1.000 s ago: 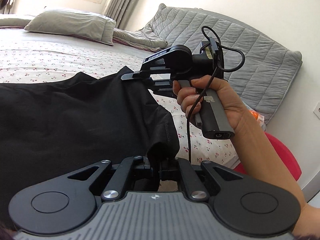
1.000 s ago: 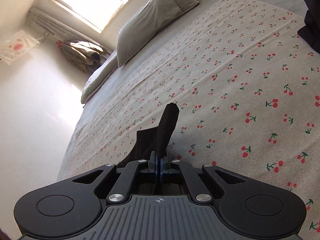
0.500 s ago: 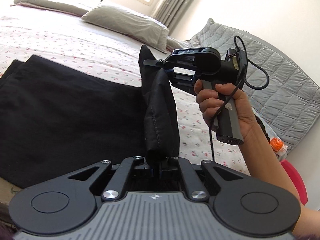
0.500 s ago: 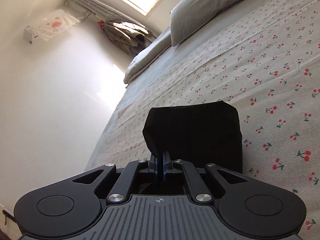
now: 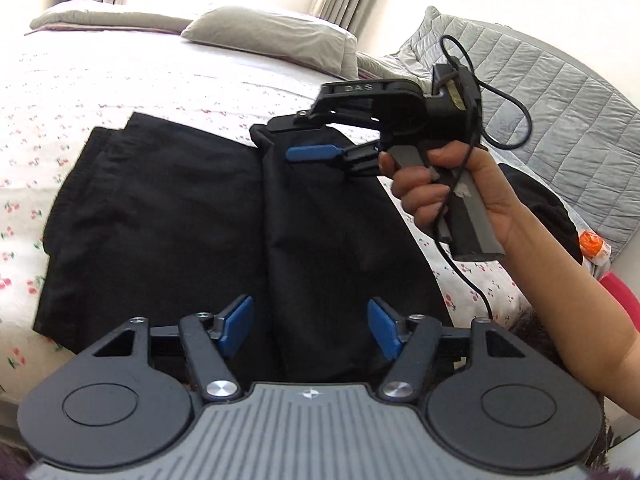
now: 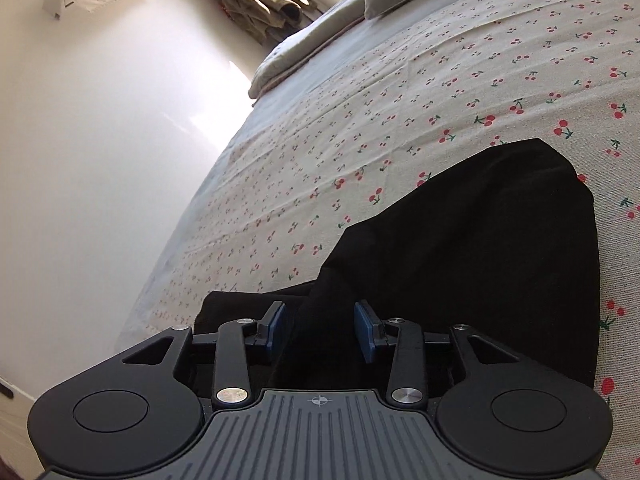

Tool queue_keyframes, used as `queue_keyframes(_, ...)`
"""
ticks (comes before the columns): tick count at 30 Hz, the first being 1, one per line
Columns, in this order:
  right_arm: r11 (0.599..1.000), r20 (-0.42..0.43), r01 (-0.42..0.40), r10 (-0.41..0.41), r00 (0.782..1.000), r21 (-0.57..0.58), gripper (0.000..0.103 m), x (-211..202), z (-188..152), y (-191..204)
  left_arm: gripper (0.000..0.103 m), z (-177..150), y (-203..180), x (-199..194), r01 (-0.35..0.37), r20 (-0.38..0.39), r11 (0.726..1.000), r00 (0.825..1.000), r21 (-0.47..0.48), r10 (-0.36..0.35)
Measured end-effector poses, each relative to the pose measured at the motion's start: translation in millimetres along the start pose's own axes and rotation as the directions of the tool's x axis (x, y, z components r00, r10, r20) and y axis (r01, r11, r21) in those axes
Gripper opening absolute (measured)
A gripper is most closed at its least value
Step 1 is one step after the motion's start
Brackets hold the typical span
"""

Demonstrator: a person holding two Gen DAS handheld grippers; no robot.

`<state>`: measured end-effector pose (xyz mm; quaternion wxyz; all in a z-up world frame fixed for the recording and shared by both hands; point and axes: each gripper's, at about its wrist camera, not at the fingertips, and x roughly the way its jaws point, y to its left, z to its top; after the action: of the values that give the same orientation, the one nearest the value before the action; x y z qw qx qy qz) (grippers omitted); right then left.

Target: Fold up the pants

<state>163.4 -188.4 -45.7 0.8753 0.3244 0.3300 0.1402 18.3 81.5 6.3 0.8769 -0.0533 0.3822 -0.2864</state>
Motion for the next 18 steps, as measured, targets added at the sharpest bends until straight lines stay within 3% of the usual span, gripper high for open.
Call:
queue_keyframes(1,1.0,0.006,-0.002,0.002,1.0,-0.013,0.056,-6,0,3,0.068,5,3,1,0.004,0.005,1.0,1.0,-0.002,-0.004)
queue_keyframes(8,0.993,0.016,0.083,-0.082,0.996,-0.086,0.062,-40,-9,10,0.064,44,33,41,0.07,-0.012,0.993,0.997,-0.092,-0.071)
queue_keyframes(11,0.989,-0.002,0.122,-0.123,0.992,-0.087,0.062,-48,-17,4,0.053,54,38,61,0.077,-0.015,0.988,0.997,-0.133,-0.079)
queue_keyframes(18,0.981,0.011,0.148,-0.148,0.989,-0.124,0.062,-75,-36,-3,0.032,67,43,78,0.068,-0.002,0.989,0.998,-0.132,-0.069)
